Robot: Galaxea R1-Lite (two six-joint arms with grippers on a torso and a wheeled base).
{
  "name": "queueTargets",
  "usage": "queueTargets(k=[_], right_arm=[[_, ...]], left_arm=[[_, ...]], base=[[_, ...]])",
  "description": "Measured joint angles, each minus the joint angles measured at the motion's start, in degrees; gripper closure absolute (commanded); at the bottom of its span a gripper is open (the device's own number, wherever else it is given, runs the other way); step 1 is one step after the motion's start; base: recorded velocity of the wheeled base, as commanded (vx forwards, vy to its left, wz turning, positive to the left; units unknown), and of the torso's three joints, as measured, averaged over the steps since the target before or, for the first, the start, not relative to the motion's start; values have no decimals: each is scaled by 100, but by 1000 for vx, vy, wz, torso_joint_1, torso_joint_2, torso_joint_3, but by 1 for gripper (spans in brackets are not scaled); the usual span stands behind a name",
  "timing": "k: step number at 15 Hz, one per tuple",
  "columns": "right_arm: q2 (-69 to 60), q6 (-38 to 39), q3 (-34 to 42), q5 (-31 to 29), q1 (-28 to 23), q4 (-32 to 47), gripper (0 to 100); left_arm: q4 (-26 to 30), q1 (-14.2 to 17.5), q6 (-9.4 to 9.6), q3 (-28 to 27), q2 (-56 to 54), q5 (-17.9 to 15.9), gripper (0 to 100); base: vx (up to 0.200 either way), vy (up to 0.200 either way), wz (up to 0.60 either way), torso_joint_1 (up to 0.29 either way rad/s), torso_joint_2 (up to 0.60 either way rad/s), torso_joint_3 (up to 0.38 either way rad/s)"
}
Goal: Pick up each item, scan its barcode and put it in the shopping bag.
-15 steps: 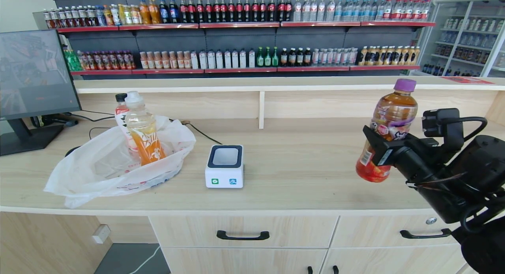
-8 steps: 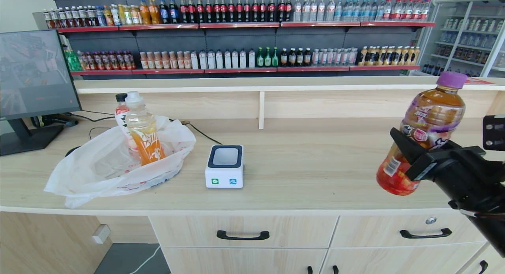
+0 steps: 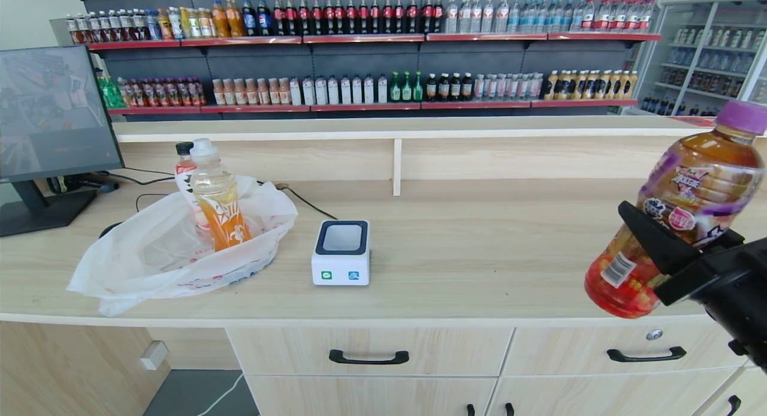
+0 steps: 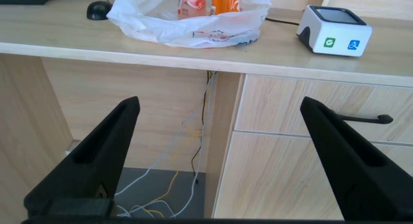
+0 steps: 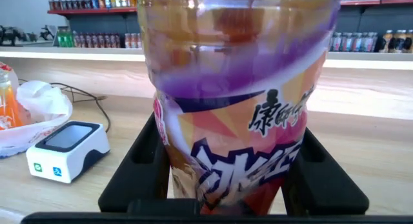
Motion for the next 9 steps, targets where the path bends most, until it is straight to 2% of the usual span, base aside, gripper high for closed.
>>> queueTargets(k=[2,5,9], right_arm=[[-205,13,306,123,223,15,100],[-411,302,405,761,363,9,100],[-215,1147,-37,1525,391,11,100]], left_arm=[[0,-10,-16,0,0,2,0],[-1,-2,-18,0,0,2,0],[-1,-5,-9,0,0,2,0]], base=[[0,0,0,0,0,0],[0,0,0,0,0,0],[0,0,0,0,0,0]])
